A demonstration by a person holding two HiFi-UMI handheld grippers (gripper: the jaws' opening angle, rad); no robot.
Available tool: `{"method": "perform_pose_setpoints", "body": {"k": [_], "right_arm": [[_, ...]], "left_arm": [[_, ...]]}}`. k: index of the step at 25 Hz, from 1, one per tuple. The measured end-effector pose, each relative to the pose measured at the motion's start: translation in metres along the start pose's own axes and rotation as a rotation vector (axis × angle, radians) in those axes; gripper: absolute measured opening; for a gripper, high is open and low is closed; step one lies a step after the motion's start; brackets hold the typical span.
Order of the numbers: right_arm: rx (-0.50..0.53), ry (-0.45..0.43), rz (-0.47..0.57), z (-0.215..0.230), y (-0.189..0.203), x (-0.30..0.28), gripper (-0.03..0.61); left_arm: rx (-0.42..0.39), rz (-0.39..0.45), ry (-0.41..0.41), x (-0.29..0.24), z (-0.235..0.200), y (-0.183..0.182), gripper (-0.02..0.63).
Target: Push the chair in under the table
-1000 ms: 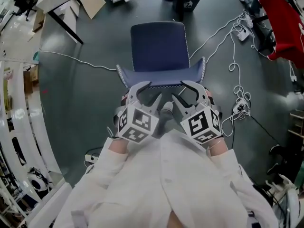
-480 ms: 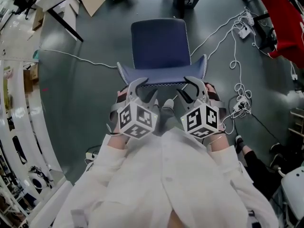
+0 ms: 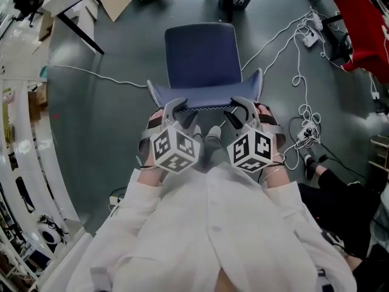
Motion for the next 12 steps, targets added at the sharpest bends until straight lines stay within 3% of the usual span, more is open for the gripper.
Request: {"method": "perform_pose_setpoints", "body": {"k": [12], "right_arm": [[0.002,0.02,0.021,0.0086,0.002,-0.0055,0.153]], "left_arm": [[-0.037,0.009,-0.016,-0.0061,0.0002,0.0009,0.147]]}}
Point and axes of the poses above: the fingertips, and each gripper's own axes: x backward along the fingers, z to its right, y out of its underside, the point moved 5 cm from there along x, backward along the fingers, and after that the axes turned 9 degrees about -y, right-handed, at the moved point
